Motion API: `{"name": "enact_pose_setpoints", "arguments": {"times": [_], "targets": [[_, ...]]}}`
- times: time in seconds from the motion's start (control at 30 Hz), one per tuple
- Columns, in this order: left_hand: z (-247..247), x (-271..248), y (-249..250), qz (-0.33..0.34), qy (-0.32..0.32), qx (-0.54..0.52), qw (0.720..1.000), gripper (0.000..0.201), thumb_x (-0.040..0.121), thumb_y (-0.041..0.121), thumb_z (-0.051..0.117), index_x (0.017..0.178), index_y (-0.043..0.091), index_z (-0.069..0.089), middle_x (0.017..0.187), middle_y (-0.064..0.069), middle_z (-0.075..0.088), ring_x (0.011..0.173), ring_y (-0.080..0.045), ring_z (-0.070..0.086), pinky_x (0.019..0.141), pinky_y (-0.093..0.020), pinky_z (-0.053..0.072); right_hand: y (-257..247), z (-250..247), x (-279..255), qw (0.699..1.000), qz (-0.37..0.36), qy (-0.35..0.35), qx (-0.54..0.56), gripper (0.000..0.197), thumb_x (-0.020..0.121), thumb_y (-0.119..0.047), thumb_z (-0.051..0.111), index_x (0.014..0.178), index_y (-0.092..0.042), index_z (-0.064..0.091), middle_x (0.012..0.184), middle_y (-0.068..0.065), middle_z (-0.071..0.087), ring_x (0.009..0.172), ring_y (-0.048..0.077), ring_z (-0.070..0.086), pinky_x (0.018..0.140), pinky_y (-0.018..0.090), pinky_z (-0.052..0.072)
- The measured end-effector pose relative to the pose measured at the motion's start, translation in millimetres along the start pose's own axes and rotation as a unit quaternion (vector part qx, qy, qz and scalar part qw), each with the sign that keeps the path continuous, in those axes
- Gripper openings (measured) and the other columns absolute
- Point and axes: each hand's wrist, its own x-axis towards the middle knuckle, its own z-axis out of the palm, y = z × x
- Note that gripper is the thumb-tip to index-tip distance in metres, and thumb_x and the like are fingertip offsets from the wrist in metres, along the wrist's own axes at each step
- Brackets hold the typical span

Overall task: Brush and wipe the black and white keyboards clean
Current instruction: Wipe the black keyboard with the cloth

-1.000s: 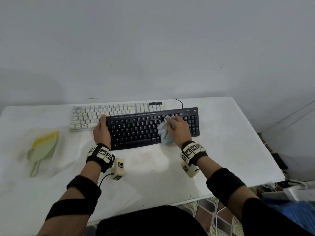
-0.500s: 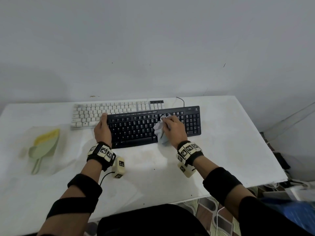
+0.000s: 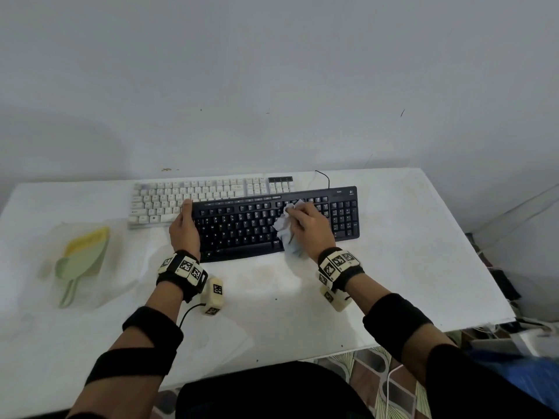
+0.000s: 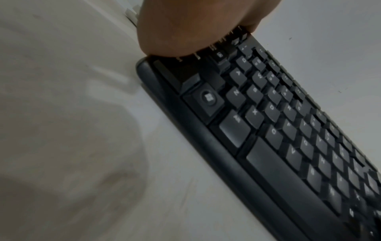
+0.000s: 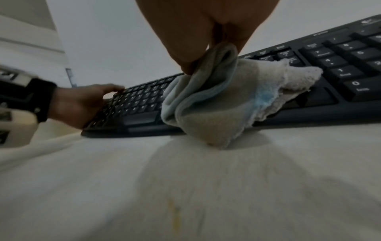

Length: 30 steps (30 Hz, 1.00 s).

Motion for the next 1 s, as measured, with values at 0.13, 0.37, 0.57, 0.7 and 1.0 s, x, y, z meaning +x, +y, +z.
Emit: {"name": "enact_pose_setpoints", "arguments": {"times": [0.13, 0.37, 0.57, 0.7, 1.0], "targets": [[0.5, -7.0, 5.3, -0.007, -0.002, -0.003, 1.0, 0.073, 0.095, 0.065, 0.059, 0.136, 0.004, 0.064, 0.12, -0.009, 0.073, 0.123, -0.023, 0.062, 0.091, -0.016, 0.042, -0.1, 4.8, -13.1, 0.997, 0.025, -0.065, -0.036, 0.028, 0.101, -0.019, 0.055, 0.124, -0.008, 0.067, 0.116, 0.008, 0.059, 0.098, 0.023, 0.057, 0.083, 0.039, 0.052], [-2.4, -10.5, 9.3, -0.014, -0.001, 0.0, 1.0, 0.088, 0.086, 0.076, 0.059, 0.136, 0.003, 0.062, 0.14, -0.017, 0.062, 0.133, -0.03, 0.055, 0.113, -0.035, 0.043, 8.0, 1.0, -36.1, 0.999, 0.022, -0.041, -0.023, 0.023, 0.091, -0.015, 0.069, 0.113, -0.008, 0.075, 0.107, 0.006, 0.065, 0.087, 0.021, 0.063, 0.082, 0.04, 0.059], [0.0, -11.4, 9.8, -0.021, 0.004, -0.003, 1.0, 0.092, 0.091, 0.068, 0.06, 0.136, -0.01, 0.042, 0.143, -0.03, 0.045, 0.136, -0.05, 0.038, 0.116, -0.058, 0.035, -11.8, -1.9, 19.9, 0.996, 0.073, 0.028, 0.048, 0.022, 0.102, -0.022, 0.055, 0.114, -0.009, 0.069, 0.105, -0.004, 0.06, 0.089, -0.004, 0.054, 0.088, 0.024, 0.049], [0.7, -12.4, 10.3, -0.018, 0.001, -0.009, 1.0, 0.088, 0.094, 0.065, 0.06, 0.131, -0.013, 0.045, 0.14, -0.031, 0.047, 0.134, -0.05, 0.041, 0.115, -0.055, 0.038, -16.4, 6.5, -2.0, 0.999, 0.039, -0.013, 0.032, 0.026, 0.104, -0.032, 0.053, 0.101, -0.008, 0.062, 0.092, 0.002, 0.06, 0.074, -0.002, 0.053, 0.07, 0.016, 0.045], [-1.7, -15.4, 11.2, -0.016, -0.009, -0.013, 1.0, 0.095, 0.089, 0.072, 0.06, 0.132, -0.012, 0.044, 0.142, -0.034, 0.043, 0.135, -0.056, 0.036, 0.115, -0.062, 0.036, -4.0, 2.4, 5.9, 0.998, 0.039, 0.043, 0.006, 0.028, 0.098, -0.011, 0.063, 0.125, -0.007, 0.069, 0.113, 0.005, 0.06, 0.094, 0.014, 0.057, 0.089, 0.025, 0.051]]}}
